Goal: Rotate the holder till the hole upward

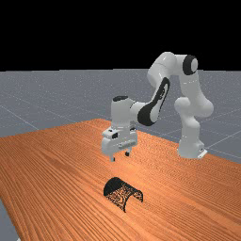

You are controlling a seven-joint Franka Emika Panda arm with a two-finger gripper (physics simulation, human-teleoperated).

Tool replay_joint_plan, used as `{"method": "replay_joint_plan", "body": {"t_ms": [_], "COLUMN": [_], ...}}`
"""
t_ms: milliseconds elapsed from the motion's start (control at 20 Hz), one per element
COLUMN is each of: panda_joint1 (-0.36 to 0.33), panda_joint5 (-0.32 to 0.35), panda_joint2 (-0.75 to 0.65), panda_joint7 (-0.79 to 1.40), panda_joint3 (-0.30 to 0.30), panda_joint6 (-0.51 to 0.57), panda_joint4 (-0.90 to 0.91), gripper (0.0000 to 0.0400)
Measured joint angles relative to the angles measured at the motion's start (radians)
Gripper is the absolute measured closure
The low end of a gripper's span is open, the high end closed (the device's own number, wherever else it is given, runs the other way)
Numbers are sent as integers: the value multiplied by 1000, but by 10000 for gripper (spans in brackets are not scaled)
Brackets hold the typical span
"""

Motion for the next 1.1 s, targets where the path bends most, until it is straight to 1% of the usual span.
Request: {"method": "replay_joint_plan", "body": {"t_ms": [50, 100, 150, 200, 250, 300, 350, 400, 450, 550, 600, 650, 700, 750, 800, 850, 1100], "panda_joint1": [0, 0, 0, 0, 0, -186, -257, -79, -83, -83, -77, -71, -64, -51, -45, -29, 40], "panda_joint5": [0, 0, 0, 0, 0, 61, 86, 24, 25, 21, 18, 17, 16, 16, 11, 13, 2], "panda_joint2": [0, 0, 0, 0, 0, -12, -2, 1, 4, 13, 17, 15, 13, 5, 15, 4, 4], "panda_joint7": [0, 0, 0, 0, 0, -143, -230, -113, -106, -114, -102, -93, -85, -40, -53, 0, 139], "panda_joint3": [0, 0, 0, 0, 0, 177, 204, -23, -26, -24, -24, -22, -20, -22, -15, -19, -10], "panda_joint6": [0, 0, 0, 0, 0, 393, 413, 46, 51, 32, 12, 15, 19, 48, 6, 46, 45], "panda_joint4": [0, 0, 0, 0, 0, -140, -137, -9, -9, 2, 12, 8, 5, -14, 10, -15, -14], "gripper": [157, 252, 310, 346, 367, 222, 133, 82, 50, 18, 11, 7, 4, 2, 1, 1, 0]}}
